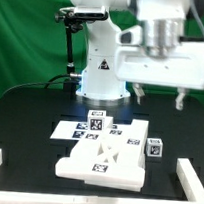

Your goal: Assemble chair

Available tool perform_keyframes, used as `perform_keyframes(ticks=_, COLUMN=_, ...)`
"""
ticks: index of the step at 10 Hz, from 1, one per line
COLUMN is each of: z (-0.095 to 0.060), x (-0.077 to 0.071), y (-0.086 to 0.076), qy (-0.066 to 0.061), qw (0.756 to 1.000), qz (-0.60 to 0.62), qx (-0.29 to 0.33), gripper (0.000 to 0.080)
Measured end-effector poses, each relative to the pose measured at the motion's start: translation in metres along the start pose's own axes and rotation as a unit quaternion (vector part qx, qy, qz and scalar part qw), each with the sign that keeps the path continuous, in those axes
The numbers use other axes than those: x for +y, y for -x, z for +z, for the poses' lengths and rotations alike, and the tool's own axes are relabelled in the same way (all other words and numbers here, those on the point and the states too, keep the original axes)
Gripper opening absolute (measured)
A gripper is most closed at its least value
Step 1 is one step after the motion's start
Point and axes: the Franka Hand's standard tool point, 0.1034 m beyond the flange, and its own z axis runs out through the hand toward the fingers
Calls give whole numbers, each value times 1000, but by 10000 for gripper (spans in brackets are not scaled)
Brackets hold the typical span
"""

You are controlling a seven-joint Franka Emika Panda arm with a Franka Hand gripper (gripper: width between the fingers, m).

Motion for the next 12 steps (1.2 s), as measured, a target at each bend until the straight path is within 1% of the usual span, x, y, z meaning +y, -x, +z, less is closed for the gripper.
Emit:
perform_keyframes(ticks=1, z=-3, x=-1, y=-3, qy=-3, qw=998, qz=-58, qx=-9, gripper=649)
perform_keyframes(ticks=2, z=-5, x=1, y=-10, qy=-5, qw=997, qz=-78, qx=-5, gripper=649)
perform_keyframes(ticks=4, z=-2, x=3, y=-7, qy=-3, qw=995, qz=-102, qx=-8, gripper=649)
perform_keyframes(ticks=5, z=10, x=14, y=-3, qy=-9, qw=995, qz=-97, qx=-6, gripper=649)
perform_keyframes(ticks=6, z=29, x=23, y=5, qy=-2, qw=996, qz=-89, qx=-5, gripper=649)
perform_keyframes(ticks=7, z=45, x=26, y=9, qy=8, qw=996, qz=-90, qx=-5, gripper=649)
perform_keyframes(ticks=8, z=58, x=29, y=5, qy=11, qw=996, qz=-91, qx=10, gripper=649)
perform_keyframes(ticks=9, z=70, x=31, y=5, qy=15, qw=996, qz=-91, qx=20, gripper=649)
perform_keyframes(ticks=10, z=79, x=29, y=8, qy=19, qw=995, qz=-95, qx=22, gripper=649)
perform_keyframes(ticks=12, z=93, x=20, y=11, qy=19, qw=994, qz=-99, qx=31, gripper=649)
